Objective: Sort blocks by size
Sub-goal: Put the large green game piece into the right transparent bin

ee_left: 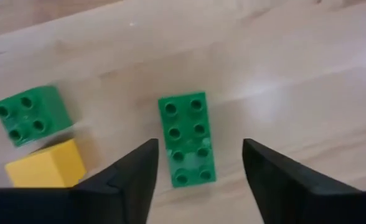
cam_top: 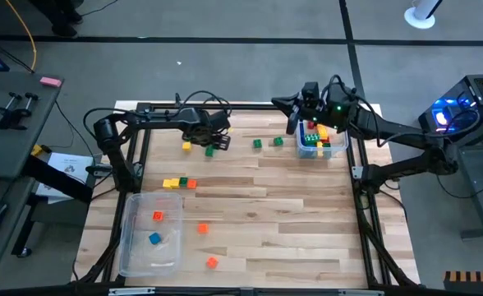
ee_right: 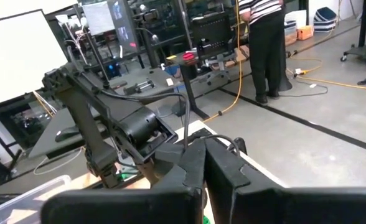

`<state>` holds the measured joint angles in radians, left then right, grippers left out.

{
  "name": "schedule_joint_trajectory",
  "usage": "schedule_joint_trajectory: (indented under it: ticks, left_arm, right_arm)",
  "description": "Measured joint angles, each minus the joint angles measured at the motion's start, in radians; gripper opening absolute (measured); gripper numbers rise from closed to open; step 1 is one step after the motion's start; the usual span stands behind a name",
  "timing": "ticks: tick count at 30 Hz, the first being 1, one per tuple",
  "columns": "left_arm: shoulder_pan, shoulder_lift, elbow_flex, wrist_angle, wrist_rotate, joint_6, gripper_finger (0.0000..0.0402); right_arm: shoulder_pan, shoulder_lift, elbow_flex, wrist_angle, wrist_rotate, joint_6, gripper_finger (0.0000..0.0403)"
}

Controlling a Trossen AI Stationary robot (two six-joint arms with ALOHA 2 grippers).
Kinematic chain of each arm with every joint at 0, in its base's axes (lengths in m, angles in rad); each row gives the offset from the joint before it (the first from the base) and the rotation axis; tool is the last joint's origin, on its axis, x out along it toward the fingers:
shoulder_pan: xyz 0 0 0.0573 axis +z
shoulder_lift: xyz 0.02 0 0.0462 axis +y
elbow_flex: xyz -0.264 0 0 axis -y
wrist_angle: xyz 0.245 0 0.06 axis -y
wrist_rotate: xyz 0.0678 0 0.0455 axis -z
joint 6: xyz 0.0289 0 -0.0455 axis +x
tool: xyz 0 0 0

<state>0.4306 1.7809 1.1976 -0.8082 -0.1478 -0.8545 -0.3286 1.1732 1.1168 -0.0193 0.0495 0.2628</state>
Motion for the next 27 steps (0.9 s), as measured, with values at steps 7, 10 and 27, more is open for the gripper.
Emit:
schedule_joint_trajectory:
  ticks: [7,10,27]
  left_arm:
    - [0.002,0.006,-0.058,0.078,0.000,-0.044,0.0266]
    - [0.010,0.007,-0.096,0.113,0.000,-0.085,0.0271]
    - [0.029,0.007,-0.129,0.357,0.101,0.047,0.0082]
  right_arm:
    - [-0.014,0.000,0.000,0.000,-0.001,0.000,0.0001]
    - [-0.014,0.000,0.000,-0.008,-0.002,-0.001,0.0001]
    - [-0.014,-0.036,0.000,0.010,-0.011,0.033,0.0001]
